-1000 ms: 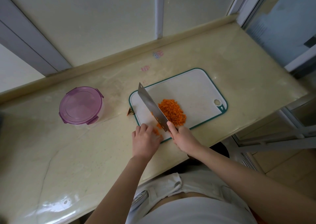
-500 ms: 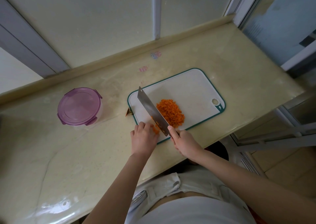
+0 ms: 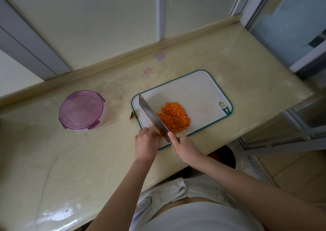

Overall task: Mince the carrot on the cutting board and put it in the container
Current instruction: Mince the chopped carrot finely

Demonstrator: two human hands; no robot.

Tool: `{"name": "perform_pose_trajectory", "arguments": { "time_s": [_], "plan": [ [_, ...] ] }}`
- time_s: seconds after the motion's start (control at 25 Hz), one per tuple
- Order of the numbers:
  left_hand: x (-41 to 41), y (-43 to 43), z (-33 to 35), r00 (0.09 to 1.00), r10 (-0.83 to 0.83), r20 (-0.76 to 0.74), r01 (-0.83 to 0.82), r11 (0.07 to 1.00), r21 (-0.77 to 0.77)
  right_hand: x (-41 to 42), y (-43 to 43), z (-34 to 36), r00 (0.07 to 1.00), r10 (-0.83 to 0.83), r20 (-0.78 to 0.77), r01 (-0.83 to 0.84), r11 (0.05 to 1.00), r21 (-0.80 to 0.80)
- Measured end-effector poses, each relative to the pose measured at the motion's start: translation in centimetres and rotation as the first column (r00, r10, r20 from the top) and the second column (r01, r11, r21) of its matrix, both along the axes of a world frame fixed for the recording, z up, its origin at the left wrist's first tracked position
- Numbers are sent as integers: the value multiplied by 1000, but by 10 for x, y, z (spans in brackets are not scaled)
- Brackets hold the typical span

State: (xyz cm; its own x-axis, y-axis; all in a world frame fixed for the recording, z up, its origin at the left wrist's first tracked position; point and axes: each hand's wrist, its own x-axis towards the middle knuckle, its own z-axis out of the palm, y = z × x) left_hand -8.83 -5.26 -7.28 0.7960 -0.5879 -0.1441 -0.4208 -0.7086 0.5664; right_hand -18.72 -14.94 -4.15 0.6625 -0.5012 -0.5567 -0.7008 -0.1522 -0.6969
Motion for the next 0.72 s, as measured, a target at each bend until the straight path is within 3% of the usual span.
{"name": "perform_pose_trajectory", "arguments": {
  "time_s": [0.44, 0.72],
  "plan": [
    [-1, -2, 1, 1000, 7, 29, -8, 1000, 23, 12, 9, 8, 997, 67, -45, -71, 992, -104],
    [-2, 1, -2, 998, -6, 54, 5, 1000, 26, 12, -7, 5, 999, 36, -24, -37, 999, -35]
  ]
}}
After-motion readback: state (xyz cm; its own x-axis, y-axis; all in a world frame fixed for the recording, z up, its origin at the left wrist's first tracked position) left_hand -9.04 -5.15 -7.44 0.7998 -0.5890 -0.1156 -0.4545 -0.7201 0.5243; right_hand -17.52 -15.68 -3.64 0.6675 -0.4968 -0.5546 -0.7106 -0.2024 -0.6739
